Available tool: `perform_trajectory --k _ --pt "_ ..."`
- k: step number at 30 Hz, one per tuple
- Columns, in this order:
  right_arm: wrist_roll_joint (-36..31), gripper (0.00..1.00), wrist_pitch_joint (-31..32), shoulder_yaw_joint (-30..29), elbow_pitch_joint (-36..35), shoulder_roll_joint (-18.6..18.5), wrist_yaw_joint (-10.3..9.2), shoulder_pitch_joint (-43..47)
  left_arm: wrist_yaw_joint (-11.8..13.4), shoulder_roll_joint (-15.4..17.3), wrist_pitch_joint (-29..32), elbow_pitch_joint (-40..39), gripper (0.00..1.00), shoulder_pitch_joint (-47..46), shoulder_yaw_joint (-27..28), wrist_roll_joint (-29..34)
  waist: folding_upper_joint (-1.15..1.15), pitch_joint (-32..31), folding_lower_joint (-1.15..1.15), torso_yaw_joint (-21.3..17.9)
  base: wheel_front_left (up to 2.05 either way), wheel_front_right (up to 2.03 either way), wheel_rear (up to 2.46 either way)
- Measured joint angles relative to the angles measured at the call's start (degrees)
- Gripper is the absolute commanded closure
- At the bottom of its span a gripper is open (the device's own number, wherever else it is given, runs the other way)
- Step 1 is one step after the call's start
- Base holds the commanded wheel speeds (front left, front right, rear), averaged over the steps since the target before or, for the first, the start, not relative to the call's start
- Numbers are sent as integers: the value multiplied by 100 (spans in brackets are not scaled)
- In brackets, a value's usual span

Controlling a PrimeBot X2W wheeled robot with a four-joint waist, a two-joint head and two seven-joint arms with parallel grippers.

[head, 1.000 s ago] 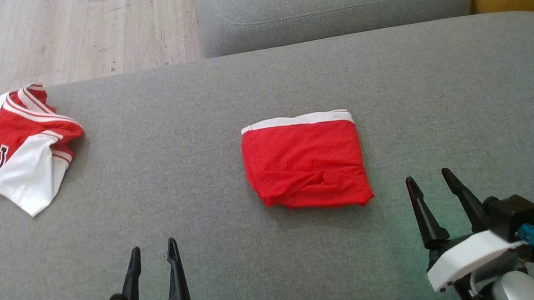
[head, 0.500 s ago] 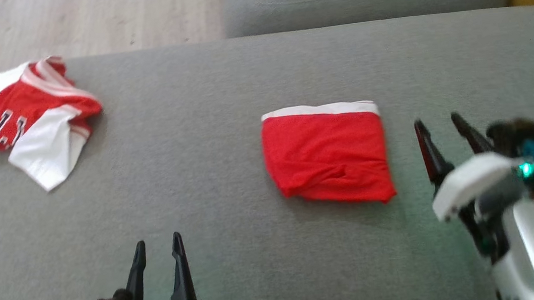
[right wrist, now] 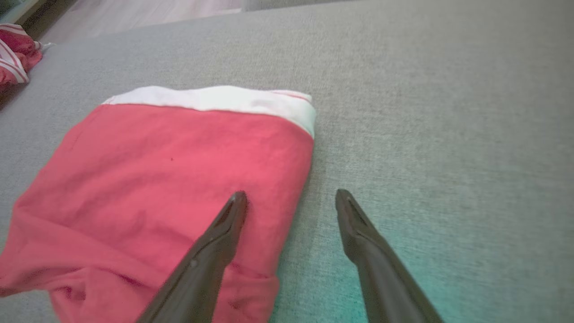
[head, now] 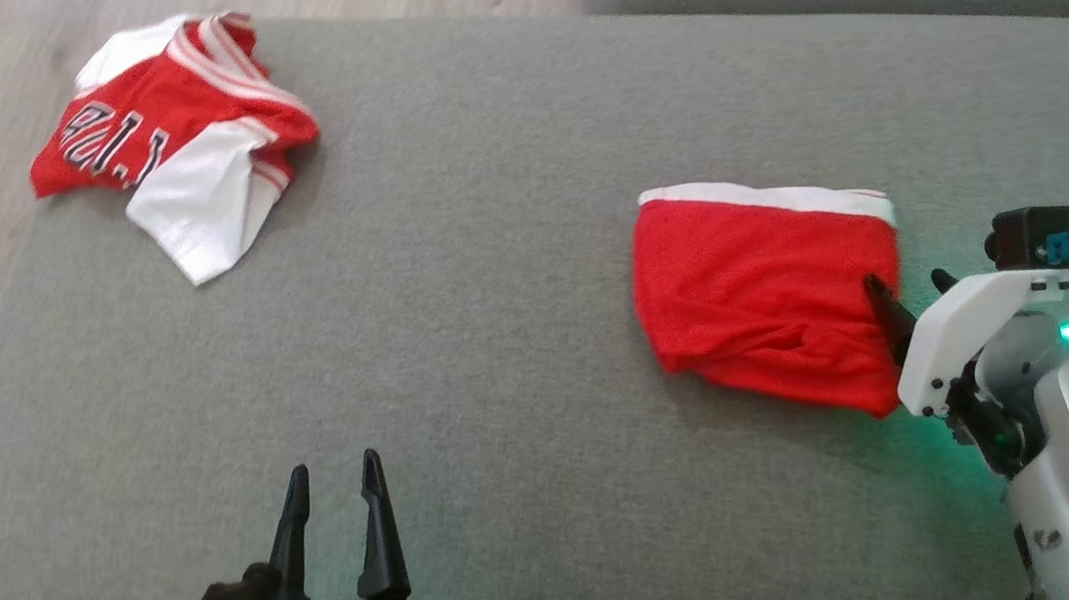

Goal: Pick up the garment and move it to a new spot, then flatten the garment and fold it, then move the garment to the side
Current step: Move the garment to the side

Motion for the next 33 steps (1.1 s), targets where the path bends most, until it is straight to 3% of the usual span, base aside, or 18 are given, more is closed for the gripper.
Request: perform_trajectory --k 5,6,7,8,10,19,27,29,33 --pt "48 0 133 -62 425 -40 0 -251 -54 -86 0 1 0 -4 44 92 0 190 0 159 0 0 0" --pt "49 19 174 -63 506 -58 0 -300 -80 -99 0 1 0 -9 66 111 0 226 0 173 0 0 0" --pt "59 51 180 -64 569 -77 0 -344 -98 -108 0 1 0 -14 86 118 0 261 0 182 0 0 0" --pt "90 64 180 -65 617 -98 0 -404 -99 -114 0 0 0 -28 103 156 0 294 0 186 0 0 0" --pt "126 100 172 -51 701 -129 0 -535 -105 -132 0 -2 0 -95 126 224 0 353 0 171 0 0 0" --pt "322 100 -130 238 780 -190 1 -785 -202 -164 -15 -188 0 -275 156 470 0 520 0 -302 0 0 0" --pt "346 100 -299 220 234 -801 1 -1055 -257 -116 12 -361 0 -603 125 591 0 787 0 -1186 0 0 0" --pt "402 100 -298 158 12 -931 1 -1104 -281 -55 70 -403 0 -788 98 661 0 944 0 -1565 0 0 0" --pt "443 100 -299 71 -111 -1002 1 -1110 -299 -21 168 -492 0 -982 55 733 0 1126 0 -1921 0 0 0"
